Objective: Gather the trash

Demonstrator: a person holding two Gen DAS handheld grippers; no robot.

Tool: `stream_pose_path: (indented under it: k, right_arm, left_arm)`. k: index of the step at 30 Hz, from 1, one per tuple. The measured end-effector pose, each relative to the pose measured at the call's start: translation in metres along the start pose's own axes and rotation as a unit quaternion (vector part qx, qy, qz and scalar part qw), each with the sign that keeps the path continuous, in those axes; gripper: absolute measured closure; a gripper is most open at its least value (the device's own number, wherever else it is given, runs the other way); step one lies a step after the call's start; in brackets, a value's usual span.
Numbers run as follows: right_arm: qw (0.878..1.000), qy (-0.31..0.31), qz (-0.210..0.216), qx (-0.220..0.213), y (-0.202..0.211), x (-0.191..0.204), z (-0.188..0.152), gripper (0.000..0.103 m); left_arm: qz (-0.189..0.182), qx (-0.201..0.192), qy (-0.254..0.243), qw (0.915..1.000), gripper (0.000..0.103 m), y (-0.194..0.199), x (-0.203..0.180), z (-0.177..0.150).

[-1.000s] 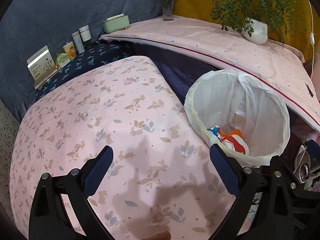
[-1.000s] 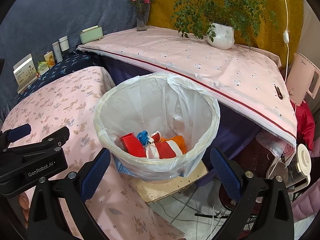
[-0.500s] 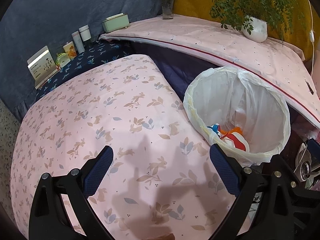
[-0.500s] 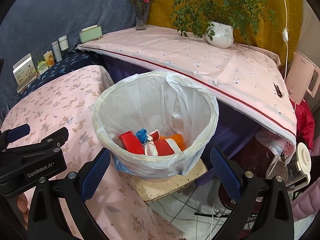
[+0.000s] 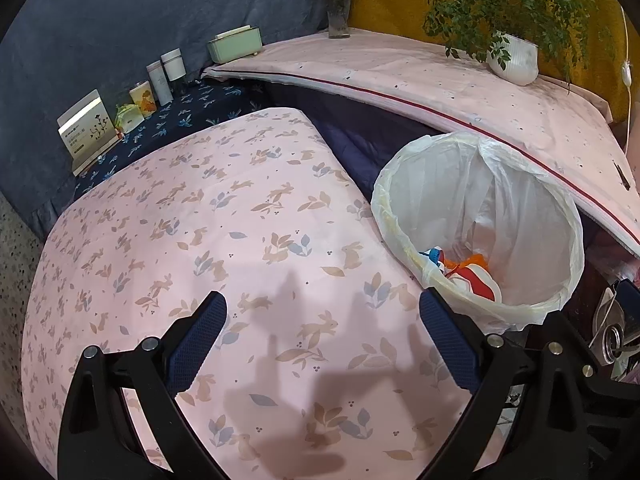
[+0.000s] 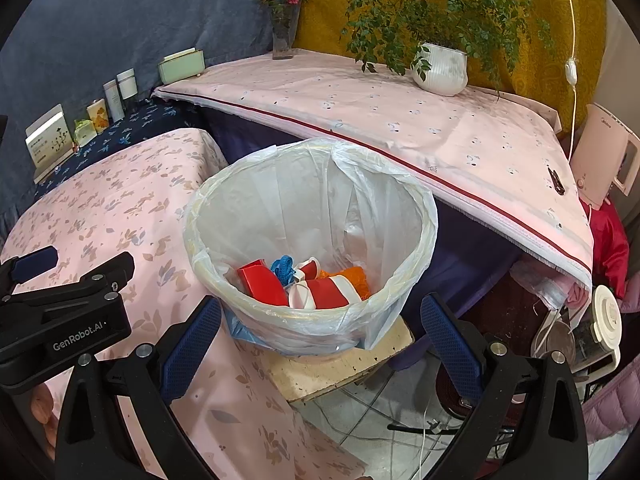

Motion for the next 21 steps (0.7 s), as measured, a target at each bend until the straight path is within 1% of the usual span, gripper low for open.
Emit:
stream_pose_path:
  k: [21]
  right_arm:
    - [1.0,0.001,0.001,0.002,-0.0015,0.0,-0.002,0.007]
  left_arm:
    - [0.001,0.001,-0.002,1.0,0.011,-0.0007,0.0012,-0.0016]
Point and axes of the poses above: each gripper's, at about its wrist camera, not at the fingertips, and y roughly against the way its jaws point, x to its left, z to its top, the point moved 7 cm from there along -y, roughly the way its jaws point, and after that the axes turned 4 degrees about z, right-handed, at the moved point
